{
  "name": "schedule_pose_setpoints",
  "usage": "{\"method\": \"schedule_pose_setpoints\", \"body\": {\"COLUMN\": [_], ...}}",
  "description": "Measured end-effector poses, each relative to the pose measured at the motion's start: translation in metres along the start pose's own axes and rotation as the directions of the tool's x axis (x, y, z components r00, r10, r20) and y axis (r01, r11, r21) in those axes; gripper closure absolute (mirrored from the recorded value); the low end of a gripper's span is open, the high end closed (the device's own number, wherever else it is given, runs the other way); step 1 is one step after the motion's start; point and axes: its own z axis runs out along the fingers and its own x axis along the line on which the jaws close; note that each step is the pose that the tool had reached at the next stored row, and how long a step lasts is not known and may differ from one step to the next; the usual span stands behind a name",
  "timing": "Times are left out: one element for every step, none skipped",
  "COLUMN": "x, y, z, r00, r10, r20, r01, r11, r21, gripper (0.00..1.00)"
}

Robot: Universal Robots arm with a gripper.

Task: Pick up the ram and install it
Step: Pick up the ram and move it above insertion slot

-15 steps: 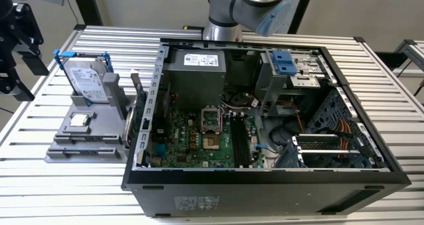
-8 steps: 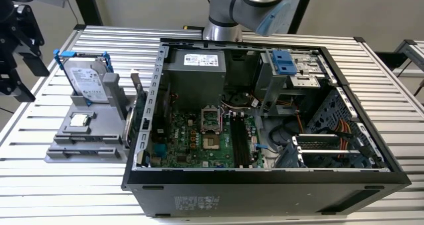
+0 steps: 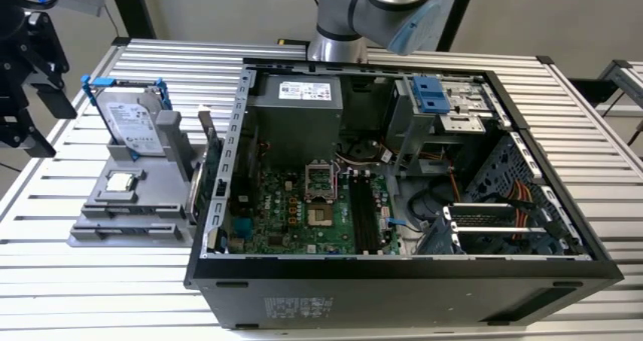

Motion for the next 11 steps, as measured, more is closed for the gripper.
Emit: {"method": "schedule_pose_setpoints", "body": {"x": [0.0,0.0001,0.0001,0.0002,0.0002,0.0002,0.0003,0.0004,0.0004,0.0004,0.0005], "y": [0.0,0.0,-0.0001,-0.0001,-0.0001,-0.0001,-0.0002,-0.0002,-0.0002,-0.0002,-0.0002], "z": [0.0008,0.0016,0.0024,0.0031,0.0038,0.0046,0.0055,0.0063,0.0071,0.0081,0.0089], "r00": [1.0,1.0,1.0,1.0,1.0,1.0,0.9999,0.9999,0.9998,0.9997,0.9997], "r10": [0.0,0.0,0.0,0.0,0.0,0.0,0.0,0.0,0.0,0.001,0.001], "r20": [-0.0007,-0.0017,-0.0026,-0.004,-0.006,-0.0088,-0.012,-0.015,-0.0181,-0.0224,-0.0259], "r01": [0.0,0.0,0.0,0.0,0.0,0.0,0.0,0.0,0.0,-0.001,-0.001], "r11": [1.0,1.0,1.0,1.0,1.0,1.0,1.0,1.0,1.0,1.0,1.0], "r21": [0.0,-0.0001,-0.0001,-0.0002,-0.0002,-0.0002,-0.0003,-0.0003,-0.0003,-0.0003,-0.0003], "gripper": [0.0,0.0,0.0,0.0,0.0,0.0,0.0,0.0,0.0,0.0,0.0]}}
